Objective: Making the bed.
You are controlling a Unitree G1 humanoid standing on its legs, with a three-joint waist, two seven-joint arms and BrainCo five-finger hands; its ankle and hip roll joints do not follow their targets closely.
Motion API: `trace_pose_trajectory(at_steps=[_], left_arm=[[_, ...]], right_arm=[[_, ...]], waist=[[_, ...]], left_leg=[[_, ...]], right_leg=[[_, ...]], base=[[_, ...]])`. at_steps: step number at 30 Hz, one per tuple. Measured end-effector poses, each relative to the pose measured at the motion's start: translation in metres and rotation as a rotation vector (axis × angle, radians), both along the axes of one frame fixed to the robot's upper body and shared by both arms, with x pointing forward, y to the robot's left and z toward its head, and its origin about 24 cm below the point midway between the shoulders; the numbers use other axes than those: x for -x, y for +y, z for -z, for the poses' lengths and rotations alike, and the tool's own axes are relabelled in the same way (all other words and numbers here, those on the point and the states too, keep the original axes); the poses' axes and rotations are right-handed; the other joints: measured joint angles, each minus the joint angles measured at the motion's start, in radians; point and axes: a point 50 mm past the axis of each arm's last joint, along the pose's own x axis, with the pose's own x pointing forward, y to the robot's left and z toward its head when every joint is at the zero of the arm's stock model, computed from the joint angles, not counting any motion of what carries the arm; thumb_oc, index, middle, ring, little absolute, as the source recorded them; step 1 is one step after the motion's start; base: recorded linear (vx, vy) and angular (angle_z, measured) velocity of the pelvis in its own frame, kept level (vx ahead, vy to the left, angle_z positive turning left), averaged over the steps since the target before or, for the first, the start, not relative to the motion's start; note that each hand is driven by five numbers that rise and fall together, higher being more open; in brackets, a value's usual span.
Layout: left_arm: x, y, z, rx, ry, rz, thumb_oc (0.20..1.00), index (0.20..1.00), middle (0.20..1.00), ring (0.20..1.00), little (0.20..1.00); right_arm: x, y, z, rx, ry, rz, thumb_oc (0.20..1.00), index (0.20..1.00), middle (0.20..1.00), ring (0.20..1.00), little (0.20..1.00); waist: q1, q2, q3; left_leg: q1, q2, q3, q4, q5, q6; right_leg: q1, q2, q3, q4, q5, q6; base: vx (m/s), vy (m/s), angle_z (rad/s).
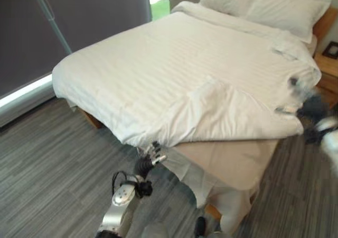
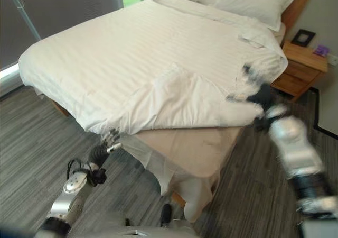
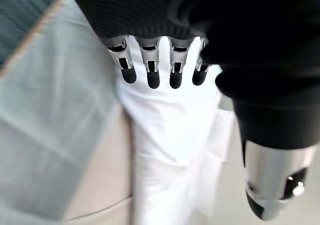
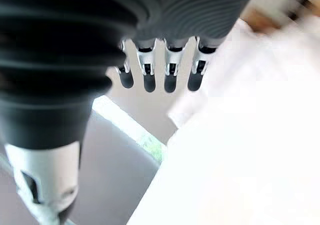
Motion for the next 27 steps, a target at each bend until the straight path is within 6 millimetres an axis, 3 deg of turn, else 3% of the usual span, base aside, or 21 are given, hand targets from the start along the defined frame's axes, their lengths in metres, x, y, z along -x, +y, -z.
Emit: trace_pose_trajectory(at_steps=[1, 2, 4, 5, 6, 8, 11, 14, 16, 19, 22, 27], left_arm=[[0.0, 0.0, 0.0, 0.0, 0.0, 0.0, 1.0, 1.0, 1.0, 1.0, 1.0], [0.009, -0.014, 0.008, 0.02, 0.039, 0.071, 1.0, 1.0, 1.0, 1.0, 1.0], [0.017, -0.018, 0.013, 0.021, 0.073, 0.107, 1.0, 1.0, 1.0, 1.0, 1.0], [0.013, -0.03, 0.008, 0.036, 0.058, 0.169, 1.0, 1.0, 1.0, 1.0, 1.0], [0.01, -0.035, 0.003, 0.055, 0.029, 0.182, 1.0, 1.0, 1.0, 1.0, 1.0], [0.011, -0.04, -0.003, 0.079, 0.016, 0.227, 1.0, 1.0, 1.0, 1.0, 1.0], [0.009, -0.031, -0.005, 0.061, 0.006, 0.209, 1.0, 1.0, 1.0, 1.0, 1.0], [0.007, -0.023, -0.007, 0.017, 0.011, 0.219, 1.0, 1.0, 1.0, 1.0, 1.0], [0.006, -0.026, -0.008, 0.007, 0.013, 0.246, 1.0, 1.0, 1.0, 1.0, 1.0], [0.007, -0.036, -0.007, 0.032, 0.025, 0.297, 1.0, 1.0, 1.0, 1.0, 1.0], [0.014, -0.042, -0.001, 0.032, 0.054, 0.332, 1.0, 1.0, 1.0, 1.0, 1.0], [0.012, -0.045, -0.003, 0.026, 0.049, 0.354, 1.0, 1.0, 1.0, 1.0, 1.0]], right_arm=[[0.0, 0.0, 0.0, 0.0, 0.0, 0.0, 1.0, 1.0, 1.0, 1.0, 1.0], [-0.016, -0.012, -0.027, 0.147, 0.019, 0.079, 1.0, 1.0, 1.0, 1.0, 1.0], [-0.041, -0.005, -0.034, 0.233, 0.083, 0.113, 1.0, 1.0, 1.0, 1.0, 1.0], [-0.054, -0.002, -0.051, 0.355, 0.12, 0.168, 1.0, 1.0, 1.0, 1.0, 1.0], [-0.058, -0.002, -0.057, 0.353, 0.105, 0.19, 1.0, 1.0, 1.0, 1.0, 1.0], [-0.081, 0.0, -0.062, 0.356, 0.162, 0.31, 1.0, 1.0, 1.0, 1.0, 1.0], [-0.085, 0.007, -0.057, 0.367, 0.17, 0.304, 1.0, 1.0, 1.0, 1.0, 1.0], [-0.096, 0.015, -0.054, 0.352, 0.207, 0.353, 1.0, 1.0, 1.0, 1.0, 1.0], [-0.097, 0.015, -0.052, 0.365, 0.227, 0.368, 1.0, 1.0, 1.0, 1.0, 1.0], [-0.094, 0.012, -0.087, 0.351, 0.154, 0.436, 1.0, 1.0, 1.0, 1.0, 1.0], [-0.092, 0.009, -0.092, 0.394, 0.152, 0.476, 1.0, 1.0, 1.0, 1.0, 1.0], [-0.089, 0.006, -0.104, 0.397, 0.138, 0.51, 1.0, 1.0, 1.0, 1.0, 1.0]], waist=[[0.0, 0.0, 0.0], [0.007, 0.027, -0.006], [-0.003, 0.044, -0.033], [-0.012, 0.071, -0.053], [-0.01, 0.074, -0.055], [-0.006, 0.099, -0.067], [0.024, 0.081, -0.067], [0.043, 0.085, -0.067], [0.084, 0.093, -0.058], [0.113, 0.13, -0.035], [0.149, 0.128, 0.003], [0.159, 0.131, 0.034]], left_leg=[[0.0, 0.0, 0.0, 0.0, 0.0, 0.0], [0.013, -0.018, -0.082, -0.151, 0.079, 0.0], [0.023, -0.013, -0.075, -0.142, 0.091, 0.016], [0.034, -0.012, -0.075, -0.143, 0.094, 0.018], [0.056, -0.007, -0.074, -0.151, 0.097, 0.022], [0.084, -0.002, -0.054, -0.176, 0.175, 0.051], [0.064, -0.028, -0.049, -0.176, 0.173, 0.055], [0.008, -0.052, -0.076, -0.176, 0.176, 0.061], [-0.028, -0.06, -0.088, -0.175, 0.182, 0.068], [-0.124, -0.07, -0.132, -0.175, 0.209, 0.071], [-0.169, -0.075, -0.158, -0.175, 0.213, 0.069], [-0.225, -0.086, -0.176, -0.175, 0.229, 0.071]], right_leg=[[0.0, 0.0, 0.0, 0.0, 0.0, 0.0], [0.046, 0.028, -0.004, 0.001, -0.02, -0.005], [0.06, 0.042, 0.0, 0.0, -0.039, -0.005], [0.05, 0.052, 0.008, 0.002, -0.049, 0.0], [0.051, 0.057, 0.012, 0.007, -0.046, 0.0], [0.052, 0.056, 0.038, 0.007, -0.055, 0.017], [0.034, 0.027, 0.027, 0.007, -0.064, 0.044], [-0.018, 0.006, 0.004, 0.007, -0.066, 0.057], [-0.05, 0.001, -0.006, 0.007, -0.063, 0.064], [-0.126, -0.001, -0.052, 0.007, -0.052, 0.076], [-0.164, -0.002, -0.08, 0.006, -0.057, 0.086], [-0.215, -0.008, -0.09, 0.007, -0.05, 0.085]], base=[[0.14, 0.06, -0.19], [0.15, 0.091, -0.28], [0.12, 0.101, -0.31], [0.08, 0.096, -0.18], [0.09, 0.113, -0.16], [0.01, 0.049, -0.29], [-0.06, 0.049, -0.03], [-0.09, 0.031, 0.2], [-0.11, 0.035, 0.23], [-0.04, 0.008, 0.41], [0.0, -0.01, 0.27], [0.0, -0.006, 0.08]])
